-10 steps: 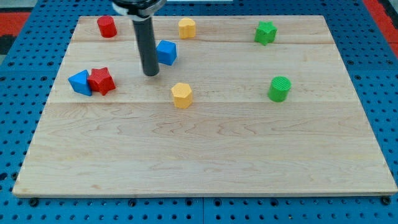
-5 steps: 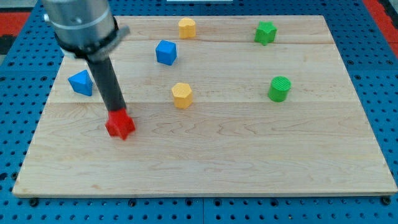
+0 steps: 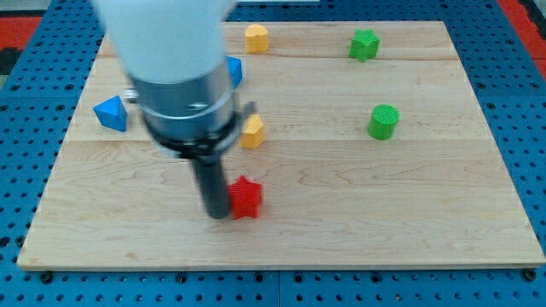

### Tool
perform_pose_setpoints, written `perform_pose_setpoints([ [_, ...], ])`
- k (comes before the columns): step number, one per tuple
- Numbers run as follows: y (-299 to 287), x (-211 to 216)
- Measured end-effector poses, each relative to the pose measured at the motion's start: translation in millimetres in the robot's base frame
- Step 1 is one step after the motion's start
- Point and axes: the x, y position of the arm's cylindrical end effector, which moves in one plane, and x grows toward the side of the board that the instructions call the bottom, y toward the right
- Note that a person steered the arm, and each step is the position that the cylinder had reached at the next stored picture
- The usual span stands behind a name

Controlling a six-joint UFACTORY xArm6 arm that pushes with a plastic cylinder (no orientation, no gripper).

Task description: Slide the red star towards bottom right

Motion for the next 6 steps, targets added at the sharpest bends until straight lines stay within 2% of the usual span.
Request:
perform_pose_setpoints([
  [2,120.2,3.1],
  [3,84.5,7.3],
  [4,32.5,-7.2],
  [5,58.1,-39.7],
  [6,128.5,-32.2],
])
